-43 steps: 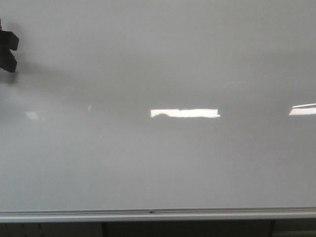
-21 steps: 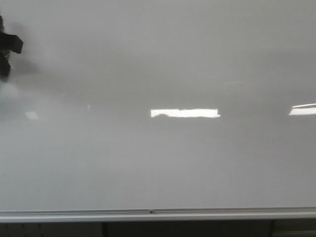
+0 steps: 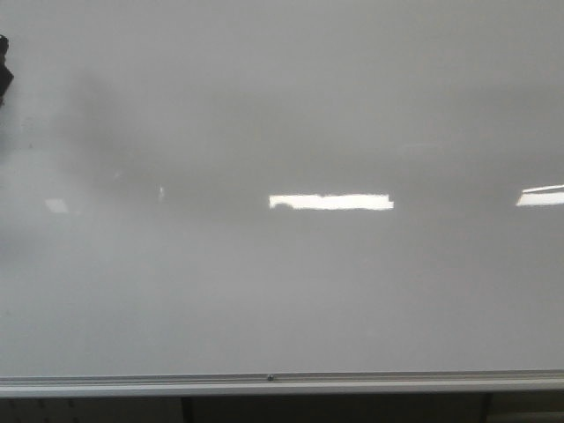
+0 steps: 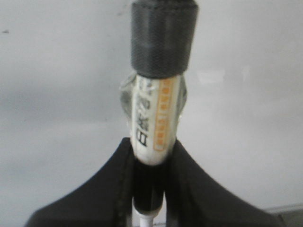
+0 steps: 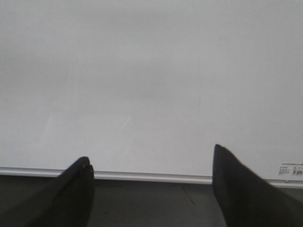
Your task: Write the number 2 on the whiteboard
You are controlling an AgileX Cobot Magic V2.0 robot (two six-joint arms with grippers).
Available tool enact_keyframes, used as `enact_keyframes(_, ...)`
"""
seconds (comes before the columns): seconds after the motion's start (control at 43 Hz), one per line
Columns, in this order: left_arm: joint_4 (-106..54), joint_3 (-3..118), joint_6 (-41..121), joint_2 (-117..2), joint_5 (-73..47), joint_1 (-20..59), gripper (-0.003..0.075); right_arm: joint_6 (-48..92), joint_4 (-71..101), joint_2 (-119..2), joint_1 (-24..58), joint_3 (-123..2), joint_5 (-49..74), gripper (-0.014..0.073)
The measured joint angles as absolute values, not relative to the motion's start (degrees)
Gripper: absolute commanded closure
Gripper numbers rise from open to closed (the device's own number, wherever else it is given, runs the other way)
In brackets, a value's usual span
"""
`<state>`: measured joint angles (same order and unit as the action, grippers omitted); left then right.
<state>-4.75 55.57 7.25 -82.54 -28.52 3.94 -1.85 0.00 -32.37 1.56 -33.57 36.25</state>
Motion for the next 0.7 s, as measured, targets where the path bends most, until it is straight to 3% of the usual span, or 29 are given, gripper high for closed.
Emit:
enact_keyframes(0.186, -8.58, 58.51, 16.16, -75.52, -42.34, 3.94, 0.0741, -0.80, 1.64, -37.46, 1.56, -38.88, 45.03, 0.0046)
enact_keyframes(0.419, -23.77, 64.33, 35.66, -71.28, -59.85, 4.80, 0.0741, 11.26, 9.96, -47.53, 1.56, -45.95, 55.39, 0.0046)
enact_keyframes(0.698, -26.69, 66.78, 42.55, -71.90, -63.97, 17.47, 0.0741, 34.72, 28.88, -57.00, 1.93, -51.95, 60.79, 0.0046)
